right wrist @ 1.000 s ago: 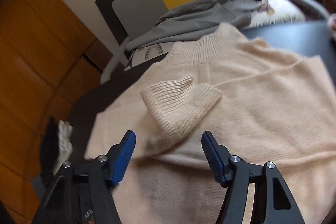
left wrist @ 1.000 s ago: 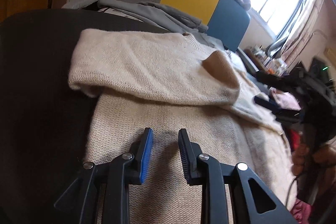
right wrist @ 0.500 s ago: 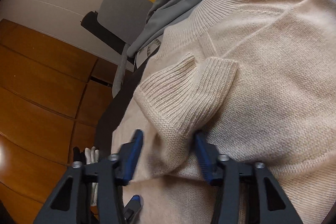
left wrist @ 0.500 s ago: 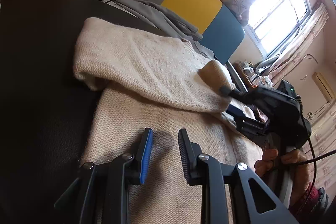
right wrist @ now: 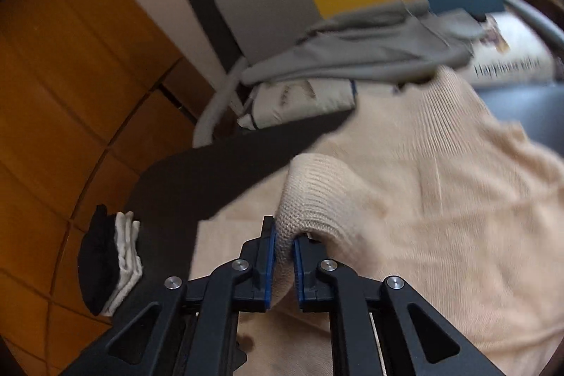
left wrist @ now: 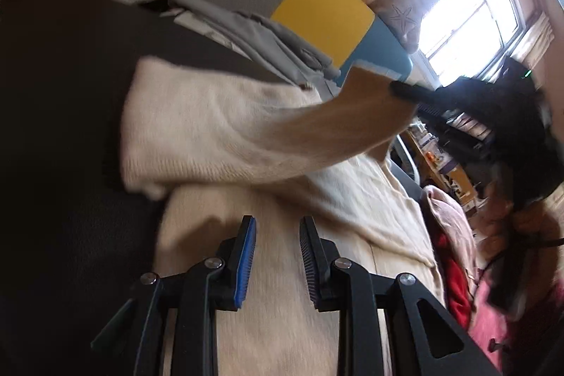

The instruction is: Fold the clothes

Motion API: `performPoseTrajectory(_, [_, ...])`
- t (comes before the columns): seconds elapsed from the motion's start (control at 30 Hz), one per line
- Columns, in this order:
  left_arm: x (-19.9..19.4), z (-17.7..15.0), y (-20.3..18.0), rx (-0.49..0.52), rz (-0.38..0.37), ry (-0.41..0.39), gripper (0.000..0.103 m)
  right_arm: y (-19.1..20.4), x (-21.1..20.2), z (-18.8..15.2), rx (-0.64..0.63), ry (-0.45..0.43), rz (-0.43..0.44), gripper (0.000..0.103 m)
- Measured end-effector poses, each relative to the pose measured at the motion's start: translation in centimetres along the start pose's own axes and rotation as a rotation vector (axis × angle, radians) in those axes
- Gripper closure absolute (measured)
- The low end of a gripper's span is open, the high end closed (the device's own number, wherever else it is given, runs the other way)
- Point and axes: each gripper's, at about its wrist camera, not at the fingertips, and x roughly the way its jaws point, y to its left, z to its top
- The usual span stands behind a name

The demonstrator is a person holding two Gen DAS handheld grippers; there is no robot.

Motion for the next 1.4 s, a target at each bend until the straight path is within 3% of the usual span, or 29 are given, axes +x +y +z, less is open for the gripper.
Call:
performPoseTrajectory(0.07, [0.8, 0.9, 0.2, -0.003, 0.049, 0.000, 0.078, 1.3, -1.1, 1.5, -0.035, -0.026, 0.009, 0.093])
performPoseTrajectory(0.3, [1.3, 3.2, 0.9, -0.023, 0.089, -0.063, 0.078, 1.9, -4.5, 4.0, -0.093, -0.109, -0.012, 0.093])
performPoseTrajectory(0.37, [1.9, 3.8, 0.7, 0.002, 0.131, -0.058, 0.078, 1.4, -5.1, 4.3, -0.089, -0.119, -0.023, 0.093])
performPoseTrajectory(0.43, [3.5, 4.0, 1.0, 0.003, 0.236, -0.001, 0.078, 0.7, -5.7, 4.5, -0.081, -0.128, -0.035, 0.093])
performPoseTrajectory(0.57, [4.0, 3.5, 1.5, -0.002, 0.247, -0.007, 0.078, -1.2, -7.3, 4.7, -0.060, -0.158, -0.082, 0.093])
performPoseTrajectory(0.77, [4.6, 3.5, 1.0, 0.021, 0.278, -0.002, 0.078, -6.2, -8.3, 2.7, 0.016, -0.145, -0.151, 0.093])
performPoseTrajectory(0.93, [4.6, 3.5, 1.2, 0.033, 0.293, -0.003, 0.078, -11.2, -7.1, -1.9, 0.135, -0.073, -0.158, 0.093])
performPoseTrajectory(1.1, [4.5, 3.1, 1.3, 0.041, 0.301, -0.005, 0.078, -16.5, -5.8, -6.8, 0.373, -0.056, 0.021, 0.084])
performPoseTrajectory(1.17, [4.5, 3.1, 1.3, 0.041, 0.301, -0.007, 0.078, -17.8, -5.7, -8.3, 0.457, -0.064, 0.084, 0.063])
performPoseTrajectory(1.23, [4.5, 3.0, 1.3, 0.042, 0.304, -0.009, 0.078, -18.7, -6.0, -9.6, 0.515, -0.080, 0.139, 0.048])
performPoseTrajectory(1.33, [4.6, 3.0, 1.1, 0.048, 0.312, -0.010, 0.077, -19.8, -6.4, -10.3, 0.593, -0.125, 0.226, 0.045])
performPoseTrajectory(1.4, [4.6, 2.9, 1.1, 0.048, 0.313, -0.012, 0.077, -20.7, -6.5, -10.2, 0.664, -0.163, 0.285, 0.036])
